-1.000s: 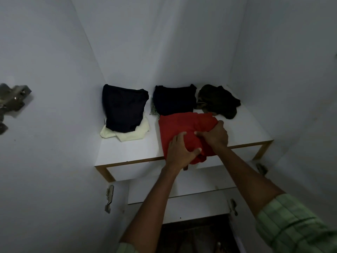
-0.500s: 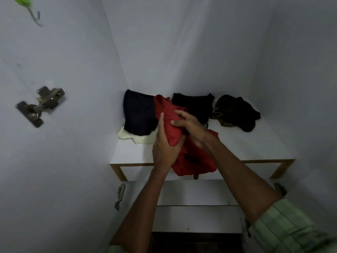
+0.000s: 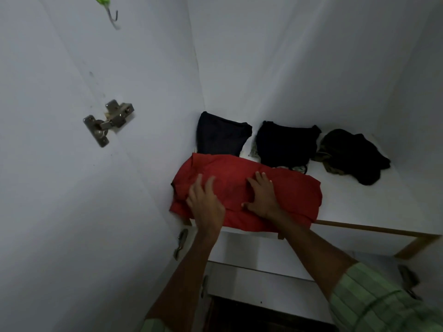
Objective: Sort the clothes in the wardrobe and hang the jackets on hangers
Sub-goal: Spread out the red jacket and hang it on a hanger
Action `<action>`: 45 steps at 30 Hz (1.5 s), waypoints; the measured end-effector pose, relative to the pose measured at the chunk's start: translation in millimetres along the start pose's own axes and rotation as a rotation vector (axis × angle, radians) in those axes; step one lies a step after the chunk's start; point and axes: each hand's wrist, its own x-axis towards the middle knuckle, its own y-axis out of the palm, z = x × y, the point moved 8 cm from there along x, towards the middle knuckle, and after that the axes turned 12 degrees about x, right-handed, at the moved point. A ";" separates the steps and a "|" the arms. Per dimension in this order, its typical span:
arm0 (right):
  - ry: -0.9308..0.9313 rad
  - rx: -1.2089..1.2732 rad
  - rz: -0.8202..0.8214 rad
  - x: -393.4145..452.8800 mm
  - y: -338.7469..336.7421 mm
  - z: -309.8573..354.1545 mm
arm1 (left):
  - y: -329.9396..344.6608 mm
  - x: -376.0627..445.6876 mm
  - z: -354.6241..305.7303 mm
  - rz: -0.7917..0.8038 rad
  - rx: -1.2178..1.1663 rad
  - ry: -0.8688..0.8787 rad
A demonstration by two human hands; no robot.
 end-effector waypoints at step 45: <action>-0.040 0.690 -0.726 -47.0 -173.1 22.4 | 74.0 -5.5 -136.1 0.498 -0.460 0.153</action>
